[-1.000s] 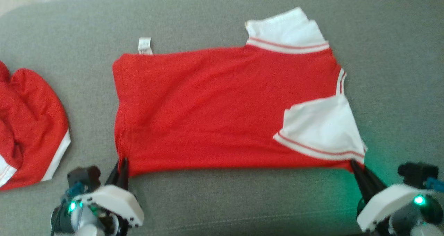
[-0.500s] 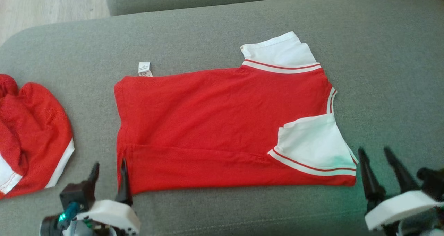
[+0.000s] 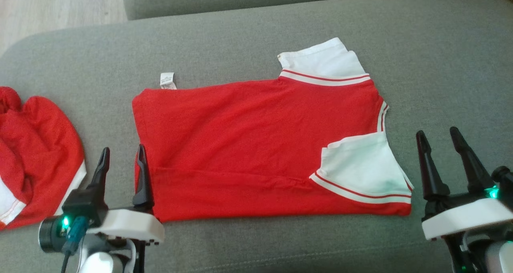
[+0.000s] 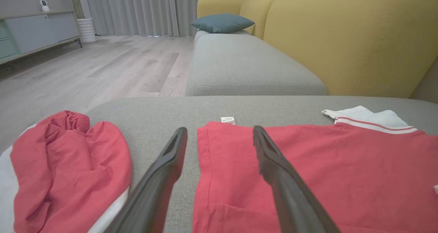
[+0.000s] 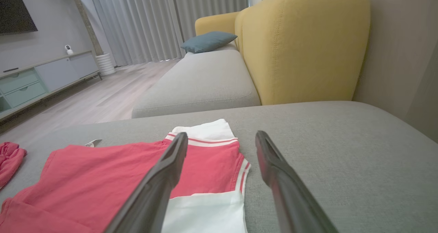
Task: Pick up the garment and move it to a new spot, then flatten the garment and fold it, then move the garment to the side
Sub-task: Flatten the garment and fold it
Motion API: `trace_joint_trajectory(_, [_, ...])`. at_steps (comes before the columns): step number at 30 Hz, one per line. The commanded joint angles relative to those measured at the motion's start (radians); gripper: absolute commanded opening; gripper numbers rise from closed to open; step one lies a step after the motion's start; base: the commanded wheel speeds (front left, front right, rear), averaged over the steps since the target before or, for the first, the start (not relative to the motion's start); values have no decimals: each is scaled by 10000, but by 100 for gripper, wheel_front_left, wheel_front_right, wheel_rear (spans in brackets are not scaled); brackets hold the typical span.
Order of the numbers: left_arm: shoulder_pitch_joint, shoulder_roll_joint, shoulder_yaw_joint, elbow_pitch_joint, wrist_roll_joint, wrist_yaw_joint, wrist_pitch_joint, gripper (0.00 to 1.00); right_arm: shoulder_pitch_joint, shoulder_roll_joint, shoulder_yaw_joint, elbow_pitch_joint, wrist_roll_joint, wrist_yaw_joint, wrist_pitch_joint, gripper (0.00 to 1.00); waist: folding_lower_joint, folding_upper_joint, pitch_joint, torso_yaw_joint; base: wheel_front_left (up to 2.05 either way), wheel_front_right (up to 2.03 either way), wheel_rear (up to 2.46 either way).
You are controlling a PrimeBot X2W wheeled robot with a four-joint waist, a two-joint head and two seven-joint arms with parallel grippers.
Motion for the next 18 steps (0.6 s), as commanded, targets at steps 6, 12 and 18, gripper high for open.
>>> trace_joint_trajectory(6, [-1228,159,147,-134,73,-82,366,100,-722,-340,351,-487,77,67,79,100,0,-1,655,83,0,0,0])
trace_joint_trajectory(12, [-3185,121,161,1348,-334,-631,826,100,-1182,-420,468,-493,170,67,84,100,0,-1,1570,158,0,0,0])
trace_joint_trajectory(18, [-5404,142,420,3736,-940,-1183,1450,100,-1572,-445,702,-319,301,67,-54,100,0,-1,2196,37,0,0,0])
